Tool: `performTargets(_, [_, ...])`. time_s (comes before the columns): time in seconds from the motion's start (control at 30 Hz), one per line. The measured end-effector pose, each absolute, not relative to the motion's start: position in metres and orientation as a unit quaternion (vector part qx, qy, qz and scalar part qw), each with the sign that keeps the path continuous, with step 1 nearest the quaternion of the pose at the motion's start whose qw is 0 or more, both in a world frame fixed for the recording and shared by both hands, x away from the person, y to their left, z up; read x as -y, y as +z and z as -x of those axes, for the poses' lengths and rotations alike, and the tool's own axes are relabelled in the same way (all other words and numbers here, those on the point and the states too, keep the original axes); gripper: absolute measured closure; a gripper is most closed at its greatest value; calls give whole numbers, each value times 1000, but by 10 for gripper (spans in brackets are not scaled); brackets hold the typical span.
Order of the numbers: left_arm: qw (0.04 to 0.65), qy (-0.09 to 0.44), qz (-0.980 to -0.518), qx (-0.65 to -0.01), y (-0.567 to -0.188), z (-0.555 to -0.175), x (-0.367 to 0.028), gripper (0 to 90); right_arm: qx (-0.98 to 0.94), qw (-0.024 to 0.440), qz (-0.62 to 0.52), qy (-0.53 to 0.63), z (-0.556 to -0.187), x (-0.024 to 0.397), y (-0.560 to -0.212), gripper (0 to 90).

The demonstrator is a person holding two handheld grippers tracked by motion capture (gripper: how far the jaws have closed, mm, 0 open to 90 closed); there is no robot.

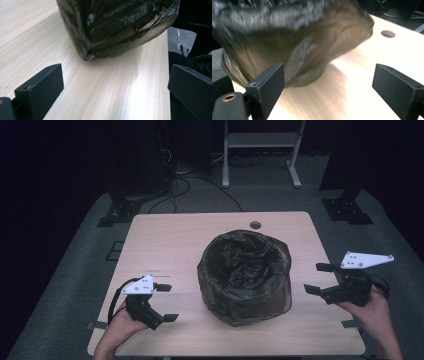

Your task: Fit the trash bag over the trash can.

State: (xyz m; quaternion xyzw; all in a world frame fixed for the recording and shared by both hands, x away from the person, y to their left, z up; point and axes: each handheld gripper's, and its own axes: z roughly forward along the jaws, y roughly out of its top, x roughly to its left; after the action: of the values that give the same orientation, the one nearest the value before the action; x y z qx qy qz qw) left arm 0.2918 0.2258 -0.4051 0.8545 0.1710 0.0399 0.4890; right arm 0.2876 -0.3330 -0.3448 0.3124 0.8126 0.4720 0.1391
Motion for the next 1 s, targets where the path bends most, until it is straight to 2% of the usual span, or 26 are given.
performTargets(0.6, [420, 52, -878, -224, -452, -283, -239, 0, -819, 151, -345, 433, -277, 346, -436, 96])
performTargets(0.83, [383, 60, -890, -241, -468, -284, -246, 0, -828, 176, -344, 407, -275, 350, -460, 96])
performTargets(1.0, [352, 69, -902, -239, -476, -284, -245, 0, -836, 171, -351, 385, -276, 351, -474, 96])
